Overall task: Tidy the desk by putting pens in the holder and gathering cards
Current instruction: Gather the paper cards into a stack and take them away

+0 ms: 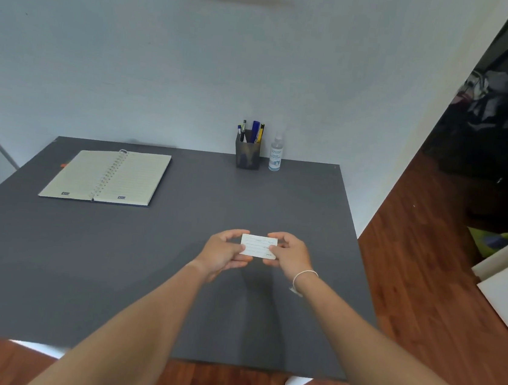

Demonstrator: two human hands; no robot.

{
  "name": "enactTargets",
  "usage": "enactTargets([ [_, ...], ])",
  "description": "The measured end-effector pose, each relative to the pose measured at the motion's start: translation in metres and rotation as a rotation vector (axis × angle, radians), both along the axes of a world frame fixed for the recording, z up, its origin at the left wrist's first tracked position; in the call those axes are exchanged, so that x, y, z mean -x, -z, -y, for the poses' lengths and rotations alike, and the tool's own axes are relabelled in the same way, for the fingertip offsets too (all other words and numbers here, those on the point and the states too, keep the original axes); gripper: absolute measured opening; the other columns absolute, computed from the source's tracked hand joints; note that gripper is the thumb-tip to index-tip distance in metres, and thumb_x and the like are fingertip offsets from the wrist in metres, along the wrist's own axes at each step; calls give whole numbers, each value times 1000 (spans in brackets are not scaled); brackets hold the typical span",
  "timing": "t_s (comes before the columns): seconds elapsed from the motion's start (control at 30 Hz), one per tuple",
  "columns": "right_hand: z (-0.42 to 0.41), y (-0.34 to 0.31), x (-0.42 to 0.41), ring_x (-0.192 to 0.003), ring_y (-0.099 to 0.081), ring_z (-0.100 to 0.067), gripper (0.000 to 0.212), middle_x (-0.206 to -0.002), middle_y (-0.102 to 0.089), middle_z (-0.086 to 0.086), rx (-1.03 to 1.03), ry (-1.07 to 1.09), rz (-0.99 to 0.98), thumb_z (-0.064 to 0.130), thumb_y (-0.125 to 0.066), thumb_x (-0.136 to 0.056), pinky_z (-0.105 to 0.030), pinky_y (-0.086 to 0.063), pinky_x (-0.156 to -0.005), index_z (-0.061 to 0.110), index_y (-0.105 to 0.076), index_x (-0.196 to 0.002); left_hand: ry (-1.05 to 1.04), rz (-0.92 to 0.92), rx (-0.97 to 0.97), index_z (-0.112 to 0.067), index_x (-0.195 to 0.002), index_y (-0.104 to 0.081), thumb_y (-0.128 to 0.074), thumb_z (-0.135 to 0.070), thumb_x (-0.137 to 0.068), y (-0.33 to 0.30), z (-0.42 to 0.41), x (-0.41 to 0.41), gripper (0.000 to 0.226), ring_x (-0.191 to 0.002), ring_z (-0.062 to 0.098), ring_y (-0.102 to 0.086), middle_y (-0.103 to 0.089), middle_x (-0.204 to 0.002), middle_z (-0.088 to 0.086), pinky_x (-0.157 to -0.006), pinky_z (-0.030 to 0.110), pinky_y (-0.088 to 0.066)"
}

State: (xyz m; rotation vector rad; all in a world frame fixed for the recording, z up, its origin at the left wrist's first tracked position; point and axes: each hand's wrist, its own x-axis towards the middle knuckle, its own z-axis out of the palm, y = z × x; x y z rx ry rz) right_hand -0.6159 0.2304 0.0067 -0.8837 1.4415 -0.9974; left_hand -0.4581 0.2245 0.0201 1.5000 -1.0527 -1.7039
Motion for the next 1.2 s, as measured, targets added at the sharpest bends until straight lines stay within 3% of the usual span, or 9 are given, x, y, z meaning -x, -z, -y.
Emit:
enactTargets([
  [0.27,8,5,21,-86,-62,-26,27,-99,-57,-14,-20,56,18,-9,-49,-87,-20,-58,-58,9,-62,-100,36,57,12,-17,-127,-53,-48,0,-91,2,14,23,40,-77,18,-68,-64,-109,13,-70,21,-59],
  [0.57,32,10,38,-86,-61,-26,28,-101,-58,-14,-44,269,15,-11,-49,-86,-15,-55,-49,7,-62,-103,217,128,23,-14,-126,-53,-50,-2,-89,7,64,41,39,-72,15,-66,-66,-98,11,-68,21,-57],
  [0.7,46,11,47,-90,-61,-27,27,-95,-59,-9,-71,426,42,-11,-50,-86,-18,-57,-51,11,-61,-99,367,196,41,-15,-125,-53,-50,-3,-89,10,94,46,39,-70,15,-63,-65,-86,6,-67,21,-54],
  [0.87,51,20,63,-90,-61,-29,28,-105,-58,-14,-89,573,62,-12,-47,-86,-19,-58,-52,9,-61,-99,549,355,193,-12,-123,-58,-51,-5,-88,24,123,55,36,-68,15,-58,-58,-78,0,-68,23,-48],
  [0.93,49,25,67,-90,-60,-29,29,-105,-57,-14,-96,626,77,-13,-46,-86,-18,-57,-49,6,-61,-102,613,427,297,-14,-121,-61,-50,-8,-87,28,128,59,36,-79,17,-58,-60,-85,-1,-78,24,-46],
  [1.07,49,35,78,-90,-60,-28,30,-104,-56,-13,-108,696,109,-13,-46,-85,-17,-57,-49,7,-60,-101,740,528,427,-17,-122,-61,-49,-14,-88,35,133,71,36,-108,17,-60,-64,-119,4,-98,24,-43],
  [1.2,60,49,100,-94,-61,-29,27,-121,-55,-19,-125,733,118,-11,-49,-84,-19,-57,-49,10,-61,-94,841,633,550,-19,-125,-58,-49,-16,-90,41,137,90,36,-118,20,-53,-59,-127,5,-103,27,-38],
])
